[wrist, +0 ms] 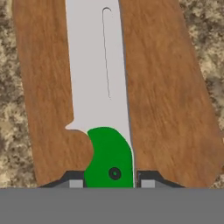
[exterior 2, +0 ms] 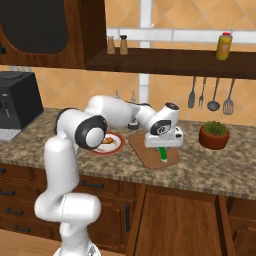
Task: Pick up the knife from the drawer and place it on the cutting board. Then place the meat from the plate to the cutting board.
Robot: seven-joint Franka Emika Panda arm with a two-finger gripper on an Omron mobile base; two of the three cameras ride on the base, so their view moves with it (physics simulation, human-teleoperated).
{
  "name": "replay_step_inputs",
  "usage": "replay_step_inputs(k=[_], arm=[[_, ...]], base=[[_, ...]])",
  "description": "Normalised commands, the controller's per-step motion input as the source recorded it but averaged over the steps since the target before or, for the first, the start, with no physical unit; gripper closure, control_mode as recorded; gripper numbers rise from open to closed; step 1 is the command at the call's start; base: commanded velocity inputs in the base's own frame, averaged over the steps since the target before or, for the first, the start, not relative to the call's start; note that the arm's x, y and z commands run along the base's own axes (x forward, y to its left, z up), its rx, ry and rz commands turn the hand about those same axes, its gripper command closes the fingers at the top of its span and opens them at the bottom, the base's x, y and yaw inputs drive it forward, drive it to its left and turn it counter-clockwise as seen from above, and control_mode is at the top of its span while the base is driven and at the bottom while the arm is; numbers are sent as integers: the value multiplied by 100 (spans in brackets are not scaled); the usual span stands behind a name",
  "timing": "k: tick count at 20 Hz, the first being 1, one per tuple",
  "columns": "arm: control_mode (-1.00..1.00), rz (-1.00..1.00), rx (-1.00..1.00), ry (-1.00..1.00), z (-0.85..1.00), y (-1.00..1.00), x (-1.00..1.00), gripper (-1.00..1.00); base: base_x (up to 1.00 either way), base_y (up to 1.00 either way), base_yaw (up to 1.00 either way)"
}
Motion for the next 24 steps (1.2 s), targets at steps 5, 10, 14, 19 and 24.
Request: replay_step_inputs(k=[5, 10, 14, 19, 24], arm=[[-100, 20, 0, 0, -21, 8, 4, 100], [-100, 15, 0, 0, -41, 14, 33, 100], [-100, 10, 0, 0, -26, 7, 33, 100], [-100, 3, 0, 0, -4, 0, 32, 100], [-100, 4, 0, 0, 0, 4, 6, -100]], base=[[0, 0, 0], [0, 0, 0], [0, 0, 0], [0, 0, 0], [0, 0, 0]])
